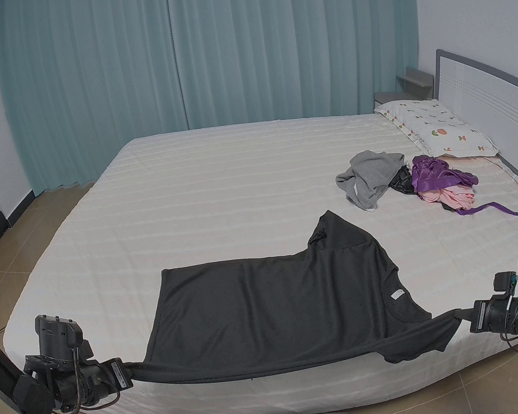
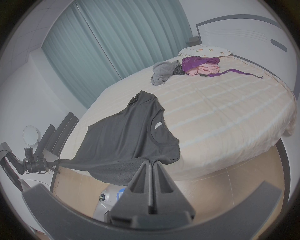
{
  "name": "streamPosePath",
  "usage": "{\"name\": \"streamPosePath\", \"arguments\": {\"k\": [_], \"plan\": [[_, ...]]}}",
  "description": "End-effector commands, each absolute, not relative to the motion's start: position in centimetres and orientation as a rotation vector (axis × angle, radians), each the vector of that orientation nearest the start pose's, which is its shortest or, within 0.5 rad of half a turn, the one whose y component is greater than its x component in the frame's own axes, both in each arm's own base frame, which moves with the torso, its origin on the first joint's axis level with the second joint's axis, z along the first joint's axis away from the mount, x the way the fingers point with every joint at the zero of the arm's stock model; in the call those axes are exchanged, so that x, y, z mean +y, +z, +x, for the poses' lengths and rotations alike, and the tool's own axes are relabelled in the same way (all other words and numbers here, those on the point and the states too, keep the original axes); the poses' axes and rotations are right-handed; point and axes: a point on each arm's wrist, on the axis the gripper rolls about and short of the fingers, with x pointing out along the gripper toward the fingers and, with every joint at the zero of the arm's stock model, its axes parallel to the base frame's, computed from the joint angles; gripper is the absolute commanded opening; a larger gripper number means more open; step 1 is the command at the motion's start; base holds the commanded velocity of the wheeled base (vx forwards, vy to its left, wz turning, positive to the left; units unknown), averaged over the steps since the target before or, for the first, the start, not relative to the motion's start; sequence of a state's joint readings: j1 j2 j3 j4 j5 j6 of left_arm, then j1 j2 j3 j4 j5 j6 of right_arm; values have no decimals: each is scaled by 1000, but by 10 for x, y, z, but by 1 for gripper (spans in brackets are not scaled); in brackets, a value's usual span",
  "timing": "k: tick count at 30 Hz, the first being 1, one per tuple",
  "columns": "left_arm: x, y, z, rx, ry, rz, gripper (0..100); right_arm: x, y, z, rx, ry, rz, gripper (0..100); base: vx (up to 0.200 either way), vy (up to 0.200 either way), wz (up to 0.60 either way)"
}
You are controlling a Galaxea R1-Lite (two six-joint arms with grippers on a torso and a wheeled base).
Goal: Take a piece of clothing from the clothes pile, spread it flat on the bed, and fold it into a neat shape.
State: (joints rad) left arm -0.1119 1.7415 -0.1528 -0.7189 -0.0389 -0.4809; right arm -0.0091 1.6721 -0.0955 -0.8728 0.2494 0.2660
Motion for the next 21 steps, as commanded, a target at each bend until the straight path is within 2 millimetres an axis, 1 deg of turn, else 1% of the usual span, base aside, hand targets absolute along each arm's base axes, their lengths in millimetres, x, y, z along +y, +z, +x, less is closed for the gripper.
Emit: {"name": "streamPosePath", "arguments": {"k": [1, 3, 8, 12, 15, 21], "plan": [[-21, 39, 183, 903, 71, -406, 0, 4, 55, 174, 747, 138, 337, 0, 0, 0, 0], [-21, 39, 183, 903, 71, -406, 0, 4, 54, 174, 748, 139, 334, 0, 0, 0, 0], [-23, 42, 194, 877, 60, -407, 0, 5, 54, 183, 747, 144, 334, 0, 0, 0, 0], [-25, 39, 217, 869, 64, -414, 0, 5, 52, 204, 742, 149, 341, 0, 0, 0, 0], [-26, 36, 227, 875, 67, -414, 0, 6, 50, 216, 742, 155, 339, 0, 0, 0, 0], [-28, 27, 253, 879, 80, -412, 0, 11, 35, 245, 775, 158, 333, 0, 0, 0, 0]]}}
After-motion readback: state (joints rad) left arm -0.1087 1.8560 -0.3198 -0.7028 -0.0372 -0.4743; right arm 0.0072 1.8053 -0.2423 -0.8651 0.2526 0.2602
